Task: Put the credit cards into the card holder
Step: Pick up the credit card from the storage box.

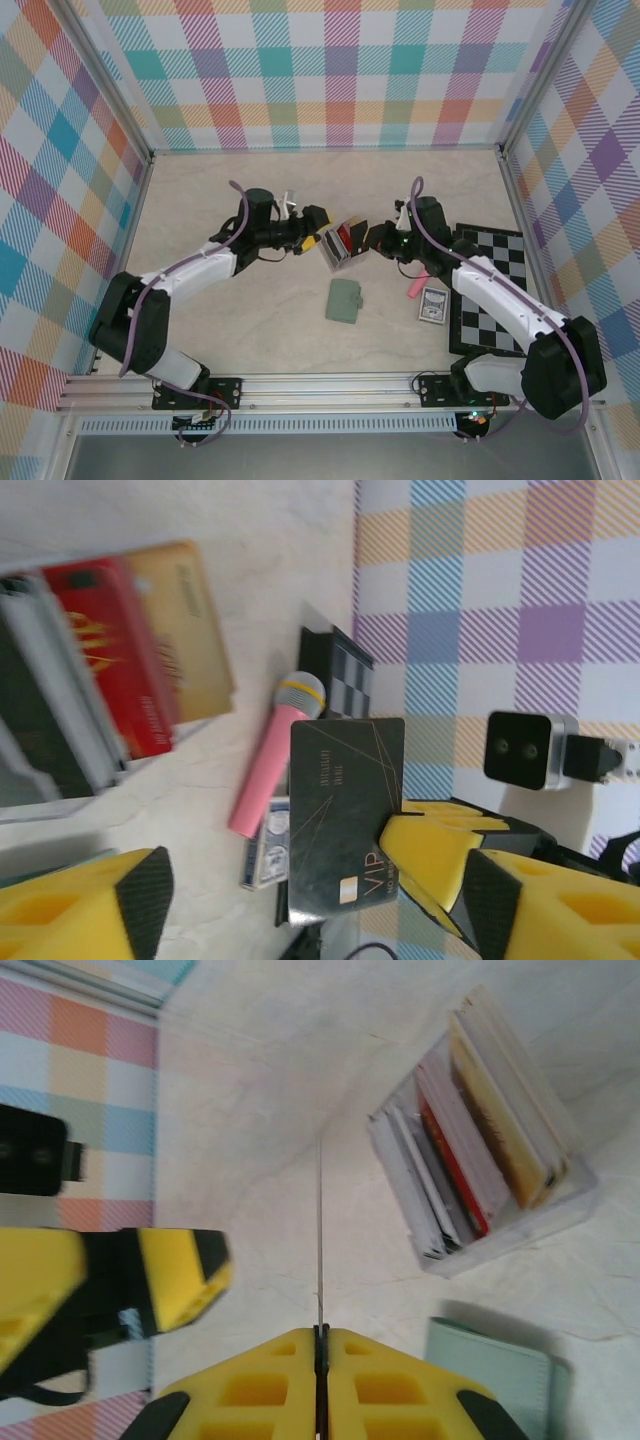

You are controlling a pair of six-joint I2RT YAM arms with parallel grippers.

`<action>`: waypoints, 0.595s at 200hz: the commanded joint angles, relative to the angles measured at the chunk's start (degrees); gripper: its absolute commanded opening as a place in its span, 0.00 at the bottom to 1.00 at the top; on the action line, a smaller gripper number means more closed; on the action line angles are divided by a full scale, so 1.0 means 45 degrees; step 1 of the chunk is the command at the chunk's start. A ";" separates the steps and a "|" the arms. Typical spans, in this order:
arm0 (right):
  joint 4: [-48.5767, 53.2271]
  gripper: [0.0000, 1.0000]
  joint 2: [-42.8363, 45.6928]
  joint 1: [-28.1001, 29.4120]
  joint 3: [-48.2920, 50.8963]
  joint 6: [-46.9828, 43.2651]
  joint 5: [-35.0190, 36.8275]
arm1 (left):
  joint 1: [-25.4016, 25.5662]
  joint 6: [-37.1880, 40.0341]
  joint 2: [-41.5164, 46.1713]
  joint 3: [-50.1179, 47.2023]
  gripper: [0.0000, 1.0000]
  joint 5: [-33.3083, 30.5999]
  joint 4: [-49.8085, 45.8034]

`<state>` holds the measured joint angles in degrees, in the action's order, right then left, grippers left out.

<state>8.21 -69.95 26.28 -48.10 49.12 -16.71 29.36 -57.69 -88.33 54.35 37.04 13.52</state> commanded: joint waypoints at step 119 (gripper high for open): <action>-0.4458 0.17 -0.0198 -0.0535 0.0961 0.2825 -0.2572 | 0.0447 -0.0654 -0.0825 0.1331 0.20 0.2086 0.1943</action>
<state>-8.29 -70.72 24.67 -44.66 61.10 -25.52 31.11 -63.26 -93.17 57.78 44.36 22.98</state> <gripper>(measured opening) 0.148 0.268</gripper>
